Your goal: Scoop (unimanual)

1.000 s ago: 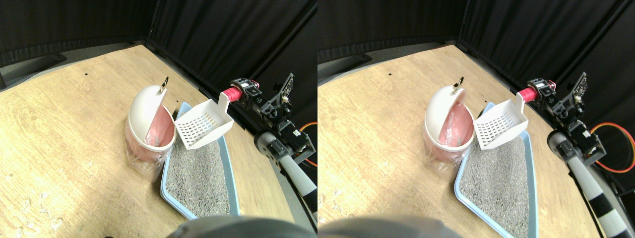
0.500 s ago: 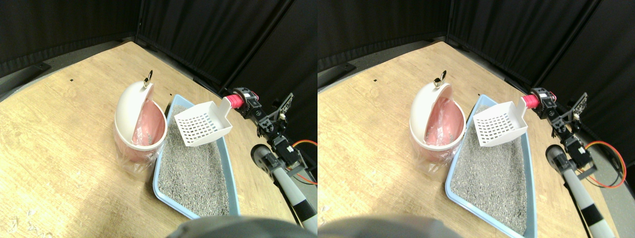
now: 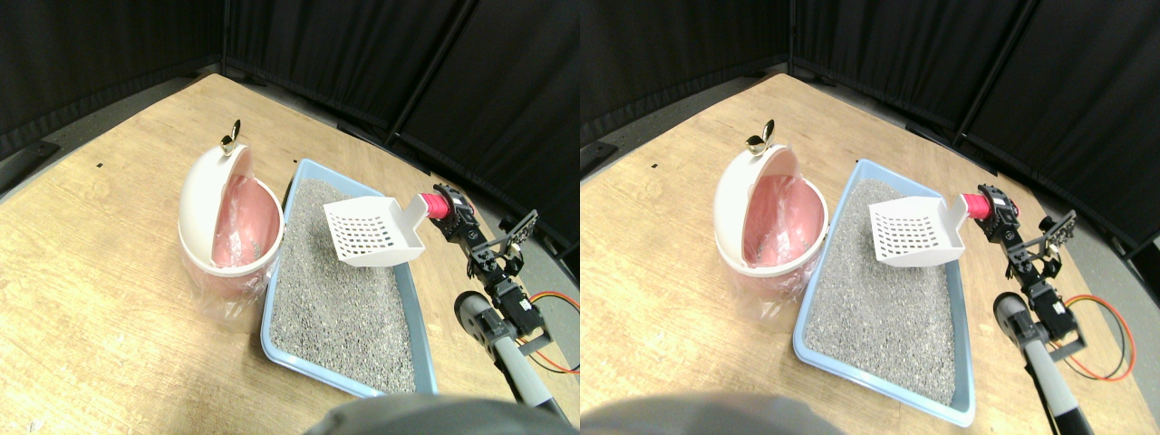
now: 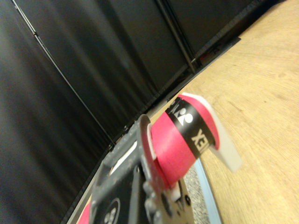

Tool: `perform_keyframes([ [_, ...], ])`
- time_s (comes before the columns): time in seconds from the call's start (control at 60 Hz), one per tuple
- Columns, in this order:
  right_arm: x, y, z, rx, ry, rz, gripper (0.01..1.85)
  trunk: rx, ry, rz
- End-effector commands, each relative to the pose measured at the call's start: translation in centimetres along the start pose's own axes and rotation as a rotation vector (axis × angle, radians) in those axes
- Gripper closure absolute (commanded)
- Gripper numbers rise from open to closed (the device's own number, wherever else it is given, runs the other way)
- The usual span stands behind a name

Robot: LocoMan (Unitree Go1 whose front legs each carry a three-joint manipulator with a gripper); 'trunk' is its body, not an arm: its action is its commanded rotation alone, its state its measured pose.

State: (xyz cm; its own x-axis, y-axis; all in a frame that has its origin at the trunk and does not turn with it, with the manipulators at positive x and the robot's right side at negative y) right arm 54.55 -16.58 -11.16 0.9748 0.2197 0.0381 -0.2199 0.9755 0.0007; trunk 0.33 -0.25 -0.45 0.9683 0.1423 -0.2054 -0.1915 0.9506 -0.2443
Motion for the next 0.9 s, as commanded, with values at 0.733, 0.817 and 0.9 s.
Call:
perform_keyframes([
  [0.733, -2.6, -2.9, -4.5, 0.237, -0.031, -0.135, 1.81, 0.098, -0.023, -0.086],
  [0.817, -2.8, -3.0, -4.7, 0.252, -0.039, -0.131, 1.81, 0.109, -0.027, -0.096],
  [0.9, -3.1, -3.1, -4.8, 0.268, -0.036, -0.148, 1.81, 0.115, -0.026, -0.1],
])
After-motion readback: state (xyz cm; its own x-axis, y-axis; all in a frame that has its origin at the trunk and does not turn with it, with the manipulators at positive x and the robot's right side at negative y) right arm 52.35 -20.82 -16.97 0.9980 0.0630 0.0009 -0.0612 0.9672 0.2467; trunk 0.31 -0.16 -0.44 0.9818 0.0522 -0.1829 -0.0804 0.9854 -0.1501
